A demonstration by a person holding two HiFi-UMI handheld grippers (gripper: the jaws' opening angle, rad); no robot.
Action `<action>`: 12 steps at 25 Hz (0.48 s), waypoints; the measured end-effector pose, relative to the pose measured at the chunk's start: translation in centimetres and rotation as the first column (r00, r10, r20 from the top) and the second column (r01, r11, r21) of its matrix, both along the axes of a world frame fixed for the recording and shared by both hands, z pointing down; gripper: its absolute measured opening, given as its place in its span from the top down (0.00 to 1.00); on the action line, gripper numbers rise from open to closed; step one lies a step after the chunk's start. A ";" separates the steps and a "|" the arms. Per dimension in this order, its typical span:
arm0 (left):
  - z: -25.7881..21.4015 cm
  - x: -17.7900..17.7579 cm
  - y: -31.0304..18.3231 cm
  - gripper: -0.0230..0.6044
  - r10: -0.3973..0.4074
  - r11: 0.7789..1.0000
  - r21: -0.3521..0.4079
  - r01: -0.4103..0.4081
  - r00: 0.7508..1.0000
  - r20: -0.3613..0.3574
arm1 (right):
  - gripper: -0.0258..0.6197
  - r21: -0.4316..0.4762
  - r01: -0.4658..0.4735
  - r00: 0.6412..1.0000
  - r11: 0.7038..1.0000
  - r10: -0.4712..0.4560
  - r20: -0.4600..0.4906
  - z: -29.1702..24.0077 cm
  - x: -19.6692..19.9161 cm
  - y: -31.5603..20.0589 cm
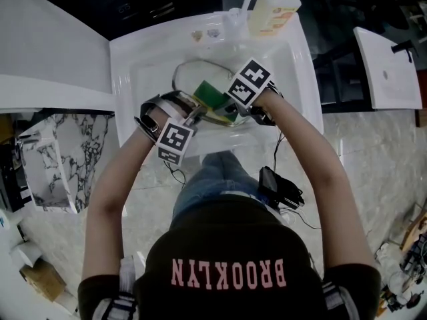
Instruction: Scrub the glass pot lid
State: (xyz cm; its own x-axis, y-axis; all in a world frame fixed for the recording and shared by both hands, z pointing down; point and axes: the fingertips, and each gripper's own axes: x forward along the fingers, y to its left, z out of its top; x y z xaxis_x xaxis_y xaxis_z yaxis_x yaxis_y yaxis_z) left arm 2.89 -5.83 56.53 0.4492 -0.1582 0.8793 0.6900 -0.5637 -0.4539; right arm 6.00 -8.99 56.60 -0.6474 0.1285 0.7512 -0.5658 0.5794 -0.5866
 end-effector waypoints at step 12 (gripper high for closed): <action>0.0 -0.1 0.1 0.91 0.000 1.000 -0.013 0.000 1.000 0.000 | 0.53 -0.081 -0.005 0.995 0.997 -0.003 -0.098 4.0 3.9 0.4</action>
State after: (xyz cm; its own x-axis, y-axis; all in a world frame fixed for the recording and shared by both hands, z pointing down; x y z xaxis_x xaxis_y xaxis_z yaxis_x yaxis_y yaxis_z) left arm 2.79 -5.73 56.49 0.4494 -0.1472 0.8811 0.6896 -0.5697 -0.4470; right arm 9.95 -8.57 60.63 -0.5713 0.1909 0.7983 -0.6232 0.5320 -0.5732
